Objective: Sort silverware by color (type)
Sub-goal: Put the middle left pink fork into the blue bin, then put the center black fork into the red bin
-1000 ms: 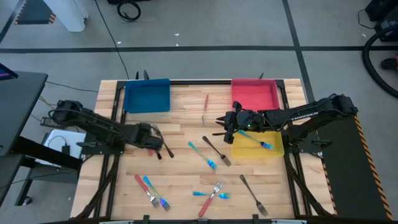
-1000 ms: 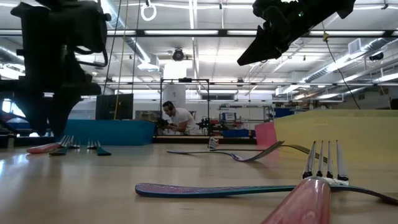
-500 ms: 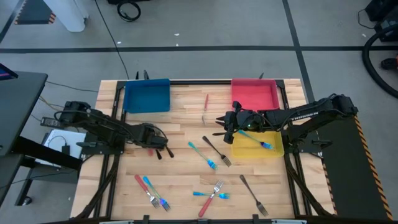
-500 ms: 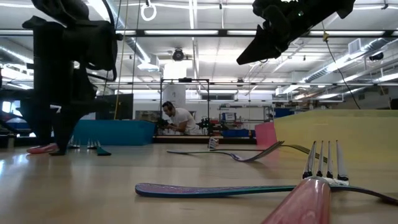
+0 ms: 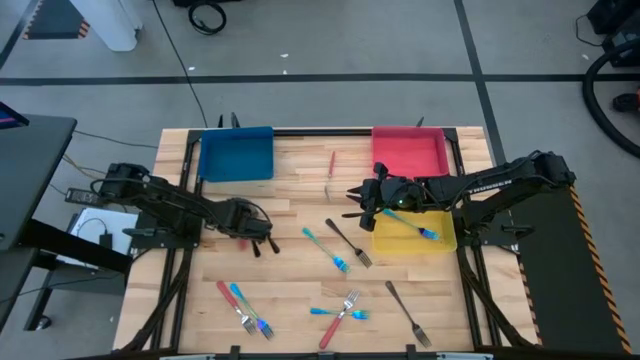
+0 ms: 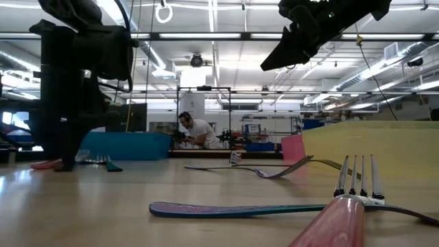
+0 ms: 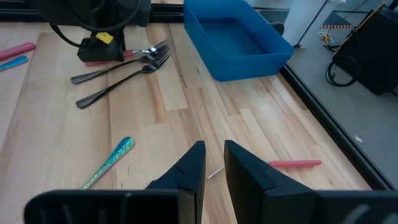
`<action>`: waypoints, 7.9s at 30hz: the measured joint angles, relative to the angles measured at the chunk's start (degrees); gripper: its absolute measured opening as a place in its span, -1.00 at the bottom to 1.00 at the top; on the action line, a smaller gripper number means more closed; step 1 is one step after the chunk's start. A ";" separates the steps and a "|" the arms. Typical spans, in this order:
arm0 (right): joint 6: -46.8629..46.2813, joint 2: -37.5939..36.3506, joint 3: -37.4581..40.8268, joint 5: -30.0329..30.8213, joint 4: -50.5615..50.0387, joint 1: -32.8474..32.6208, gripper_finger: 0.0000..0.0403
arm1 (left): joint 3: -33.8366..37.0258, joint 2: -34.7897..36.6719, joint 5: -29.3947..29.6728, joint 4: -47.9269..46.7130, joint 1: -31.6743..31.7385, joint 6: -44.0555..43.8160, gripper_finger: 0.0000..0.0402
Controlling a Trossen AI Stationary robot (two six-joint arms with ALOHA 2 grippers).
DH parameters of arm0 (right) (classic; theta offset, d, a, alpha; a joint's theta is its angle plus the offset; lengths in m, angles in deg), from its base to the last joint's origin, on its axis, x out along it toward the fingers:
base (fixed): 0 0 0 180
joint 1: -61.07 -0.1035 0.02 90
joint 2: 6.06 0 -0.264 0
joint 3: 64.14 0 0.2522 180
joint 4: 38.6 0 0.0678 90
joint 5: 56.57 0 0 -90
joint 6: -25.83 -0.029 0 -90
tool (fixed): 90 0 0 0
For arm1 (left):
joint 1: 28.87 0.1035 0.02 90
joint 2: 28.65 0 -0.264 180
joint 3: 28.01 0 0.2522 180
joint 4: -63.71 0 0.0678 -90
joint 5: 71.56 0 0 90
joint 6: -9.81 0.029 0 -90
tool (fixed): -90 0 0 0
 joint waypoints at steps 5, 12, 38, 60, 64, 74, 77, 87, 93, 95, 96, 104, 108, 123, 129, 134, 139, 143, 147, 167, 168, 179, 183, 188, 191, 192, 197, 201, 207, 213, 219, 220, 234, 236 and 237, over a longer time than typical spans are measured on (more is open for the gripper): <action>0.00 0.00 0.00 0.00 -0.02 -0.01 -0.67 | 0.11 -0.02 -0.63 -0.94 0.00 0.41 -0.63; 0.00 0.00 0.00 0.00 -0.02 -0.01 -0.67 | 0.34 -0.15 -1.48 -6.31 -0.02 0.81 -0.77; 0.00 -0.01 0.00 0.00 -0.04 -0.01 -0.67 | -10.16 0.24 4.73 -25.53 0.11 9.02 -0.76; 1.42 -0.02 0.00 0.00 -0.07 -0.01 -0.67 | -30.85 0.33 26.74 -31.28 26.40 52.81 -0.75; 1.49 -0.02 0.00 0.00 -0.15 0.01 -0.67 | -26.02 0.33 26.44 -21.72 33.31 59.75 -0.75; 1.49 -0.02 0.00 0.00 -0.54 -0.01 -0.67 | -22.00 0.31 23.81 -12.35 43.65 74.95 -0.75; 1.15 -0.02 0.00 0.00 -0.66 0.01 -0.67 | -21.00 0.30 15.79 -8.19 45.61 78.14 -0.75; -3.65 -0.02 0.00 0.00 -3.47 -0.06 -0.67 | -17.42 0.22 8.59 0.52 46.45 90.20 -0.75; -3.65 -0.02 0.00 -0.48 -4.46 -0.06 -0.67 | -17.42 0.22 11.59 3.95 46.45 90.66 -0.74; -3.52 -0.02 0.00 -1.96 -4.46 -0.06 -0.67 | -17.44 0.22 11.76 4.79 46.45 91.76 -0.69; -3.50 -0.02 0.00 -2.98 -4.44 -0.06 -0.67 | -17.44 0.22 11.79 4.96 46.45 92.72 -0.65; -2.05 -0.02 0.00 -5.81 -4.35 -0.06 -0.67 | -17.46 0.22 11.83 5.35 46.45 93.06 -0.33; -2.40 -0.02 0.00 -7.09 -4.35 -0.06 -0.67 | -17.46 0.22 11.70 5.31 46.04 90.98 -0.28; -12.28 -0.02 0.00 -14.79 -1.51 -1.46 -0.66 | -17.49 8.17 -5.86 4.63 32.32 81.11 -0.27; -14.10 -0.02 0.00 -13.08 -0.52 -4.19 -0.56 | -17.51 9.01 -6.05 4.44 22.92 80.36 -0.27; -20.27 3.05 -0.02 -10.01 0.19 -6.27 -0.42 | -17.51 9.01 -6.07 4.51 16.60 76.23 -0.27; -26.63 9.58 -0.02 -10.10 1.29 -7.86 -0.37 | -17.51 9.01 -6.05 4.78 11.75 74.83 -0.27; -30.43 13.33 -0.02 -10.55 1.65 -8.02 -0.38 | -17.51 9.01 -6.02 4.78 9.21 74.45 -0.27; -33.51 16.47 -0.02 -12.64 1.68 -8.03 -0.38 | -17.51 9.01 -6.00 4.82 7.68 72.52 -0.27; -30.76 31.91 -17.19 -16.46 -20.83 -4.17 -0.38 | -17.51 8.98 -5.94 6.09 6.93 72.18 -0.27; -31.32 32.67 -17.47 -16.57 -20.87 -4.04 -0.38 | -17.51 8.98 -5.94 6.07 6.93 72.40 -0.27; -31.98 34.64 -18.10 -17.62 -21.31 -2.92 -0.38 | -17.51 8.98 -5.94 6.09 6.93 72.56 -0.27; -31.70 34.72 -18.16 -17.62 -21.39 -2.60 -0.38 | -17.51 8.98 -5.91 6.25 6.93 72.56 -0.27; -31.54 35.94 -18.21 -17.40 -20.99 -2.22 -0.38 | -17.51 8.98 -5.93 6.33 6.93 72.56 -0.27; -31.32 36.33 -18.36 -17.33 -21.03 -2.22 -0.38 | -17.51 8.98 -5.91 6.35 6.93 72.56 -0.27; -30.73 36.33 -18.34 -17.31 -21.05 -2.22 -0.38 | -17.51 8.98 -5.91 6.35 6.93 72.56 -0.27; -29.10 35.68 -18.12 -16.64 -21.06 -2.22 -0.47 | -17.51 8.98 -5.91 6.31 6.93 72.56 -0.27; -27.04 35.65 -18.12 -17.83 -20.94 -1.61 -0.75 | -17.51 8.98 -5.91 6.29 6.93 72.56 -0.27; -24.41 35.40 -18.08 -21.13 -17.65 -0.03 -0.89 | -17.51 8.98 -5.91 6.24 6.93 72.56 -0.27; -24.14 34.66 -18.12 -24.11 -14.24 1.03 -0.93 | -17.51 8.98 -5.91 6.07 6.93 72.56 -0.27; -22.03 30.22 -20.04 -24.42 -17.55 1.10 -0.94 | -17.51 8.98 -5.91 5.83 6.93 72.56 -0.27; -21.33 28.87 -20.80 -23.95 -18.44 1.10 -0.94 | -17.51 8.98 -5.91 5.73 6.93 72.56 -0.27; -7.28 7.82 -26.05 0.15 -41.62 8.38 -0.94 | -17.51 8.97 -5.91 5.60 6.93 73.67 -0.27; -6.66 6.34 -26.05 2.79 -44.92 11.35 -0.94 | -17.51 8.96 -5.92 5.65 6.93 74.83 -0.27; -5.96 5.82 -26.05 3.91 -46.31 13.11 -0.93 | -17.51 8.96 -5.92 5.65 6.93 75.14 -0.27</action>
